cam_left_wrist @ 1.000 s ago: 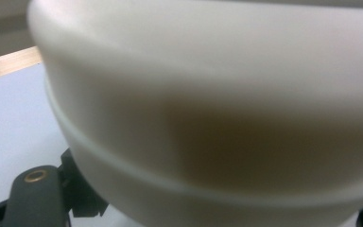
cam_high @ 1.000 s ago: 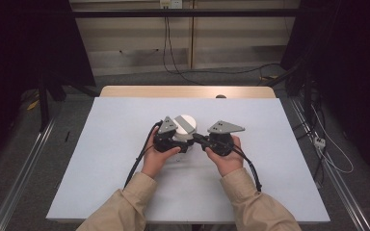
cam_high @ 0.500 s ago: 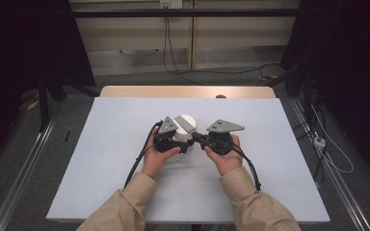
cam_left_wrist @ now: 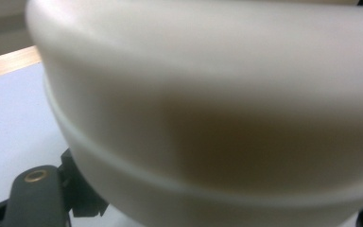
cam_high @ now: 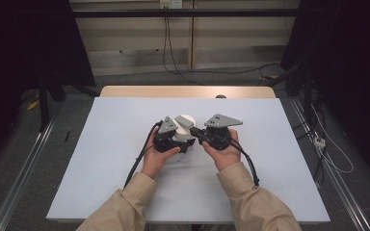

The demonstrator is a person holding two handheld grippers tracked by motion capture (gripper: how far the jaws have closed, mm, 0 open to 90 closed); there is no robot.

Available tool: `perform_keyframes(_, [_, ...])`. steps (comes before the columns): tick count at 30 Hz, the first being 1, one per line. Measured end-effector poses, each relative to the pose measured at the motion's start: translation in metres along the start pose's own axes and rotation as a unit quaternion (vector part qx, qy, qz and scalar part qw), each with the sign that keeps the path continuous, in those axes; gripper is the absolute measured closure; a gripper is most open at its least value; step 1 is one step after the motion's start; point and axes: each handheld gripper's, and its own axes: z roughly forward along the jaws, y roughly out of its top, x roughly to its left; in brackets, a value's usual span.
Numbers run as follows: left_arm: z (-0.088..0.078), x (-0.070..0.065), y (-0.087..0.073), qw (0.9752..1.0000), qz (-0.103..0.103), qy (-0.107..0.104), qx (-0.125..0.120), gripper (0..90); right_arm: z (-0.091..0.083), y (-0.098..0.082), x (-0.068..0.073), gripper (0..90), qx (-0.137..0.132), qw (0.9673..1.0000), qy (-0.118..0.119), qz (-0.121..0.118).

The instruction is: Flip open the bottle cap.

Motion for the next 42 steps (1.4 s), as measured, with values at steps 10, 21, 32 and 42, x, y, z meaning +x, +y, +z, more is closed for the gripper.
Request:
perform_keyframes(10, [0.0,0.0,0.0,1.0,0.0,0.0,-0.002,18.2,0.003,0.011,0.001,90.0,-0.001,0.9999,-0.003,-0.01])
perform_keyframes(21, [0.0,0.0,0.0,1.0,0.0,0.0,-0.001,18.3,0.008,0.018,0.001,90.0,-0.002,0.9998,-0.007,-0.017])
perform_keyframes(32, [0.001,0.0,0.0,1.0,-0.003,-0.001,-0.004,18.3,0.014,0.025,0.001,90.0,-0.001,0.9997,-0.011,-0.023])
perform_keyframes(42, [0.001,0.0,-0.001,1.0,-0.002,0.0,-0.004,18.3,0.021,0.031,-0.001,90.0,0.001,0.9995,-0.017,-0.026])
